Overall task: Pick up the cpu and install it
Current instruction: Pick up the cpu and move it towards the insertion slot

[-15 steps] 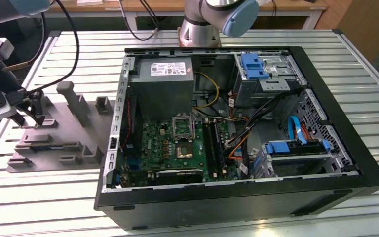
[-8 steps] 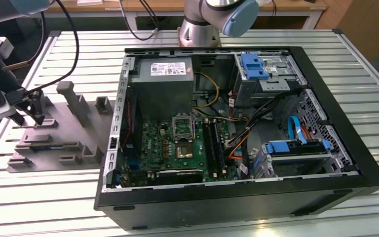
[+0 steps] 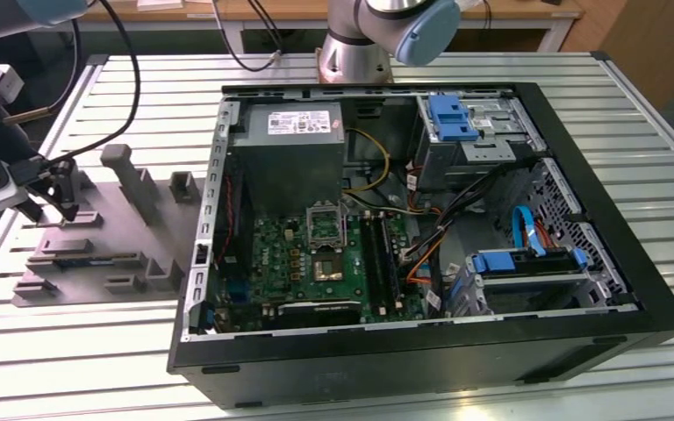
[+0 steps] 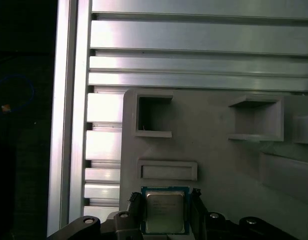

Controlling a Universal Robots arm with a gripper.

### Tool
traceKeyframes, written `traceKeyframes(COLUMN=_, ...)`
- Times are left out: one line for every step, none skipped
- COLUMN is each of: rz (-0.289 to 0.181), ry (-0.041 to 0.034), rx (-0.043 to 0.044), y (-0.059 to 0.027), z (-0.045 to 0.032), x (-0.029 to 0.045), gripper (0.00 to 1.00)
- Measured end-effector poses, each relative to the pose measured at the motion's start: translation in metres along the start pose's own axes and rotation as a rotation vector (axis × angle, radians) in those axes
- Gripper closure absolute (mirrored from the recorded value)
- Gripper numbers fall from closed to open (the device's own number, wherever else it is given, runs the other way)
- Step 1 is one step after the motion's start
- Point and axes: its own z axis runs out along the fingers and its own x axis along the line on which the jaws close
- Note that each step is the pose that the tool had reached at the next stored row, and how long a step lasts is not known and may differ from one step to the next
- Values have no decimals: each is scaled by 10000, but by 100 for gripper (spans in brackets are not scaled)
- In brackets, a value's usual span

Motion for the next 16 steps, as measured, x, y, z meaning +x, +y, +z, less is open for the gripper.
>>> traceKeyframes(rz=0, ry=0, rx=1, y=0, z=0, x=0, gripper=53)
traceKeyframes(rz=0, ry=1, rx=1, y=0, z=-1, x=0, gripper=53)
traceKeyframes(rz=0, ry=1, rx=2, y=0, z=-4, x=0, gripper=53)
traceKeyframes(rz=0, ry=2, rx=2, y=0, z=-6, x=0, gripper=53)
traceKeyframes(rz=0, ry=2, rx=3, y=0, z=-10, x=0, gripper=53)
traceKeyframes(rz=0, ry=1, rx=1, y=0, z=-12, x=0, gripper=53)
traceKeyframes(rz=0, ry=0, rx=1, y=1, z=-15, x=0, gripper=53)
traceKeyframes(rz=1, ry=0, rx=1, y=1, z=-18, x=0, gripper=53)
traceKeyframes(rz=0, ry=-1, rx=1, y=1, z=-20, x=0, gripper=53)
traceKeyframes(rz=0, ry=-1, rx=0, y=1, z=-22, x=0, gripper=53)
traceKeyframes(rz=0, ry=0, rx=1, y=1, z=-25, x=0, gripper=53)
traceKeyframes(rz=0, ry=0, rx=1, y=1, z=-27, x=0, gripper=53)
traceKeyframes(rz=0, ry=0, rx=1, y=2, z=-36, x=0, gripper=53)
traceKeyframes(rz=0, ry=0, rx=1, y=2, z=-46, x=0, gripper=53)
traceKeyframes(rz=0, ry=0, rx=1, y=2, z=-47, x=0, gripper=53)
traceKeyframes(rz=1, ry=0, rx=1, y=2, z=-49, x=0, gripper=53)
